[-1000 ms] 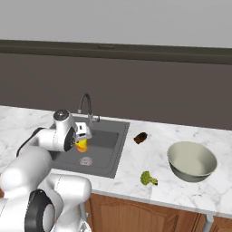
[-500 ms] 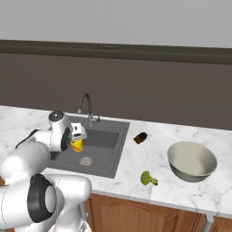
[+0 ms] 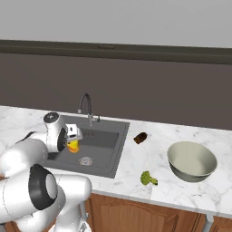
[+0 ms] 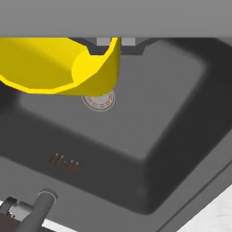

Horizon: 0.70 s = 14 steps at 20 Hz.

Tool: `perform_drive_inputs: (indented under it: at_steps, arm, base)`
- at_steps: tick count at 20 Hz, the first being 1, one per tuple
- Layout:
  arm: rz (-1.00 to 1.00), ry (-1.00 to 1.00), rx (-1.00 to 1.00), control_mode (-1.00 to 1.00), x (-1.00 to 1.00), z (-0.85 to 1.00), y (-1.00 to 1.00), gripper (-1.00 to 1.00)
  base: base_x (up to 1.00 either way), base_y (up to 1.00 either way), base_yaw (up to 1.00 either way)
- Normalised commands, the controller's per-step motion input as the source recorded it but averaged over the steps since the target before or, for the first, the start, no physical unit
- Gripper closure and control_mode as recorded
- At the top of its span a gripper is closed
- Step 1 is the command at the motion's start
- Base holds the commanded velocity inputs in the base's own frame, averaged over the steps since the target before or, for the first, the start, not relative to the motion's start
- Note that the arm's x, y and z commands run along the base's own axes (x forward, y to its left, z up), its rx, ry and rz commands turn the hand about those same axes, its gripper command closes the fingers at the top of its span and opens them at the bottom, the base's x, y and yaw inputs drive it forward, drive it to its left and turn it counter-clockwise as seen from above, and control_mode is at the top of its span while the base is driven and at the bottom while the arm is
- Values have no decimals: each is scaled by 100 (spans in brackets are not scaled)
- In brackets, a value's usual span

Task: Remove the broccoli and sweet potato from the sink. Then move the bowl and cup from the counter to the sink for washing.

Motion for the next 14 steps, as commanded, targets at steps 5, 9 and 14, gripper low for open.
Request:
perform_drive_inputs:
  at_steps: [5,9,14]
  arm:
    - [0,0,0,-100,8,-7,17,100]
    - [0,0,0,-100,16,-7,16,100]
    - [0,0,1,-100,16,-7,16,100]
  base:
    - [0,0,0]
    - [0,0,0]
    - [0,0,0]
